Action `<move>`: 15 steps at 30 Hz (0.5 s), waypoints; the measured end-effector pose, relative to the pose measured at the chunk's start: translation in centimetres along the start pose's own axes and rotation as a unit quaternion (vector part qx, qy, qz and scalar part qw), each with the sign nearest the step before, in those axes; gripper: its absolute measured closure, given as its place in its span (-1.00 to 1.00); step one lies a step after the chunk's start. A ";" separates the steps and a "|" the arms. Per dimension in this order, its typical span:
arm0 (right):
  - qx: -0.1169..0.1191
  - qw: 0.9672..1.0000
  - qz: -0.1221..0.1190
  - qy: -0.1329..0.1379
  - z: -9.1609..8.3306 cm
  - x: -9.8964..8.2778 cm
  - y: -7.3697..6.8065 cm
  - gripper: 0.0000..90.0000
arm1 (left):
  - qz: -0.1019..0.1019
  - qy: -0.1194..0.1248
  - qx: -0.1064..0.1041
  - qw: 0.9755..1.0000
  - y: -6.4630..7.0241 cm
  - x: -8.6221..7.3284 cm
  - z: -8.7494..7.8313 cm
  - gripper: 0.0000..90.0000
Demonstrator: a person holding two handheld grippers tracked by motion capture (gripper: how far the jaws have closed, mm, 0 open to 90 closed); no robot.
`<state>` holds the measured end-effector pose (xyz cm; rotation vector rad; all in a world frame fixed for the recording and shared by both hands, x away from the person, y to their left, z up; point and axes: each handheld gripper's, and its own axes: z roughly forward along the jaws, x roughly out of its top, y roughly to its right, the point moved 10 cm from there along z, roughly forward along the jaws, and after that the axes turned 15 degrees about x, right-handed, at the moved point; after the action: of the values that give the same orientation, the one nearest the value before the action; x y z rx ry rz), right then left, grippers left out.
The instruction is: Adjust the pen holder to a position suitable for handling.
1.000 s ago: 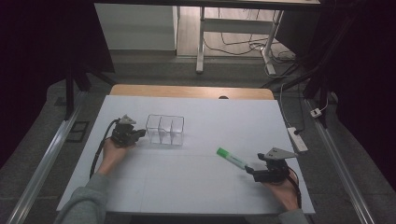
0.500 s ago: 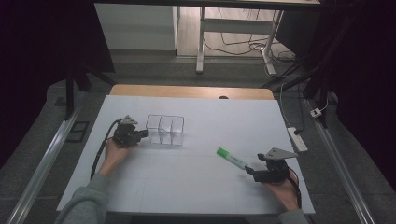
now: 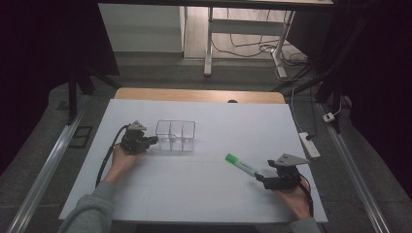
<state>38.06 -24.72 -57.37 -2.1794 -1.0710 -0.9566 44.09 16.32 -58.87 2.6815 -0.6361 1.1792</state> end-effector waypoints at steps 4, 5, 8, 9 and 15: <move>0.000 1.000 -0.001 0.000 0.0 0.0 0.0 -0.51 | 0.004 0.001 -0.002 1.000 0.4 0.1 0.1 0.98; 0.000 1.000 -0.001 0.000 0.0 0.0 0.0 -0.51 | 0.005 0.001 -0.003 1.000 0.5 0.1 0.1 0.98; 0.001 1.000 0.000 0.001 0.1 0.0 0.0 -0.51 | 0.003 0.003 -0.003 1.000 0.8 0.4 0.2 0.98; 0.000 1.000 0.000 -0.001 0.1 0.0 0.0 -0.51 | 0.003 0.003 -0.003 1.000 0.9 0.4 0.2 0.98; -0.001 1.000 -0.001 -0.002 0.1 0.0 0.0 -0.51 | 0.007 0.005 -0.005 1.000 1.6 0.9 0.5 0.98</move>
<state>38.07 -24.61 -57.44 -2.1828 -1.0751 -0.9545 44.24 14.47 -58.61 2.6648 -0.6576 1.1898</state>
